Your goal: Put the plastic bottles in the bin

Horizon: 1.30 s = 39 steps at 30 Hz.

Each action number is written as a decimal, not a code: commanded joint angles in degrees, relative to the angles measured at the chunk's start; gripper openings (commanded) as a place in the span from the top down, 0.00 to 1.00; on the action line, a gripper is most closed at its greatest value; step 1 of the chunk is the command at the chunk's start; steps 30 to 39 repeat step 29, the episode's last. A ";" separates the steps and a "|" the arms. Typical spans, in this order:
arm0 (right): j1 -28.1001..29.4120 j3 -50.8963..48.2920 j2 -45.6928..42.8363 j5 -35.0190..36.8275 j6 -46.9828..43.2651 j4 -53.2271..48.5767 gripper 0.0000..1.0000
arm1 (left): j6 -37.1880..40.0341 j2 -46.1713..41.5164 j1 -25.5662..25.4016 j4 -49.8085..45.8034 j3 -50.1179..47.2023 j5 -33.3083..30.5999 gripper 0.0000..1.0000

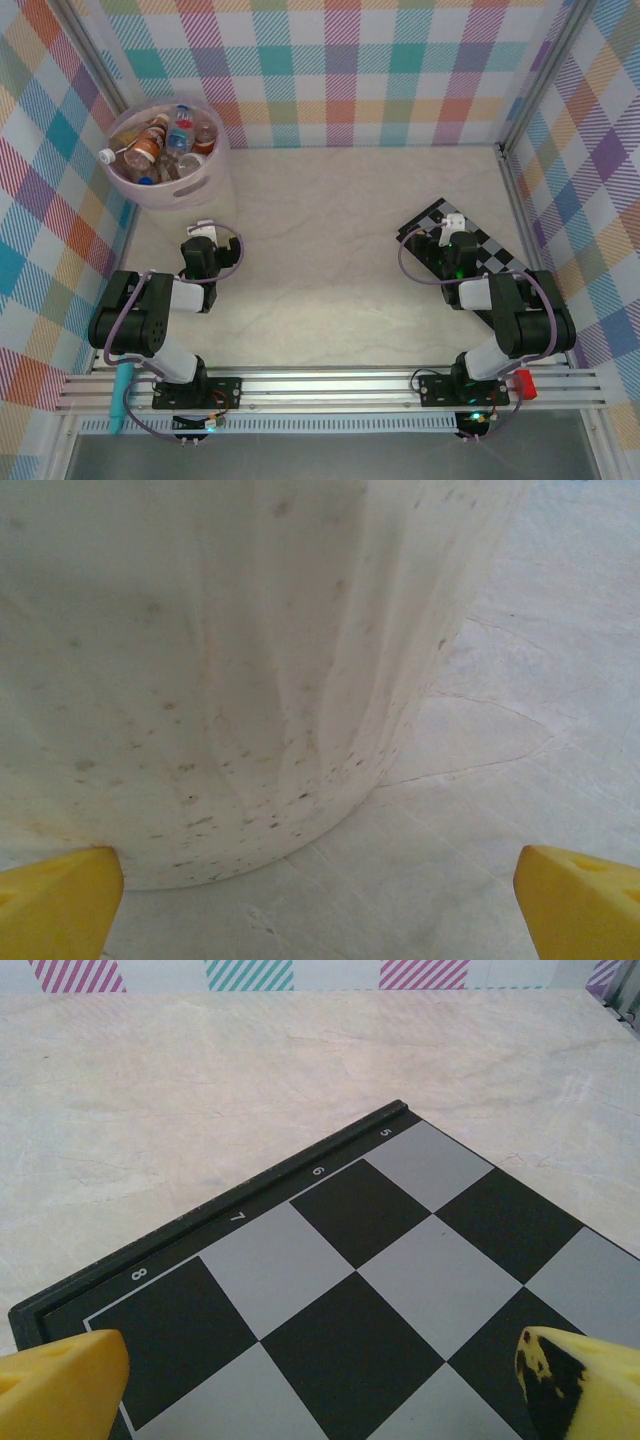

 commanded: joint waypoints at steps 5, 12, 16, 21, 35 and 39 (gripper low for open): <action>-0.85 1.20 -0.05 -2.34 1.04 0.48 0.00 | -0.11 0.49 -0.41 2.18 1.40 -0.04 0.00; -1.00 1.37 -0.05 -2.73 1.18 0.16 0.00 | -0.08 0.51 -0.39 1.91 1.60 -0.13 0.00; -1.18 1.42 -0.09 -3.01 1.12 0.07 0.01 | -0.09 0.51 -0.40 1.91 1.53 -0.15 0.00; -1.58 2.03 0.13 -3.94 1.25 -0.93 0.00 | -0.11 0.56 -0.38 1.96 1.54 -0.14 0.00; -2.27 2.08 -0.03 -4.96 1.79 -1.33 0.00 | -0.06 0.51 -0.40 1.91 1.54 -0.13 0.00; -2.27 2.08 -0.03 -4.96 1.79 -1.33 0.00 | -0.06 0.51 -0.40 1.91 1.54 -0.13 0.00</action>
